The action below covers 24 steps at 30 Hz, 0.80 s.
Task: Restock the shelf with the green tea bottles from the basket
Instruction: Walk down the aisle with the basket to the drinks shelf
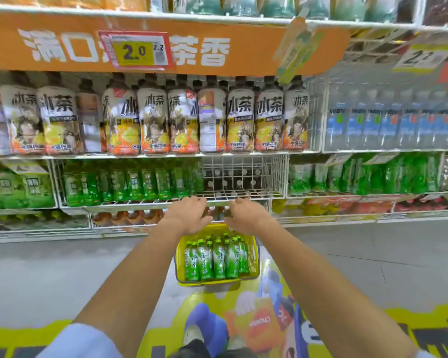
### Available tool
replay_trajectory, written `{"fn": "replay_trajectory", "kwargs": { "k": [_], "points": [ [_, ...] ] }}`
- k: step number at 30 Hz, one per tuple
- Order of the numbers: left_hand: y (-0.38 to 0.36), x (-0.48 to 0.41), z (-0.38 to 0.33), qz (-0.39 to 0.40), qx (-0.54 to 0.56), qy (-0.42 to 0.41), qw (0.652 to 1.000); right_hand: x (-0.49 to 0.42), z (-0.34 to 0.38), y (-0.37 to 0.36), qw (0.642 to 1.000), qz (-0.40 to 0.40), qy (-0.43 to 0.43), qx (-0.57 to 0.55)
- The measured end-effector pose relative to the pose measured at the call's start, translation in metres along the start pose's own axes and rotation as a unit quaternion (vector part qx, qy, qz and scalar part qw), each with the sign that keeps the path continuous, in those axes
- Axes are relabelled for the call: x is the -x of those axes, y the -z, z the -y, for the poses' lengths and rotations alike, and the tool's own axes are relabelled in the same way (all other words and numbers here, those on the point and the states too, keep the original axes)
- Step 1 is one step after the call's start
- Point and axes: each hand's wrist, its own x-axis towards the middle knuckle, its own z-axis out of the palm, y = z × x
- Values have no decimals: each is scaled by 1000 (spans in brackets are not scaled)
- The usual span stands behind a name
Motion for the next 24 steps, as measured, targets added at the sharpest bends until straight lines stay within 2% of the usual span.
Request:
{"fn": "replay_trajectory", "kwargs": {
  "k": [3, 7, 16, 24],
  "points": [
    [-51, -34, 16, 4, 17, 17, 1000, -42, -8, -51, 1000, -4, 12, -3],
    [-151, -91, 36, 17, 25, 31, 999, -107, -27, -156, 1000, 7, 15, 5],
    [-406, -212, 89, 76, 50, 59, 994, -241, -71, -404, 998, 17, -50, -41],
    [-507, -266, 91, 68, 109, 136, 982, -298, -83, -488, 997, 22, -65, -34]
  ]
}}
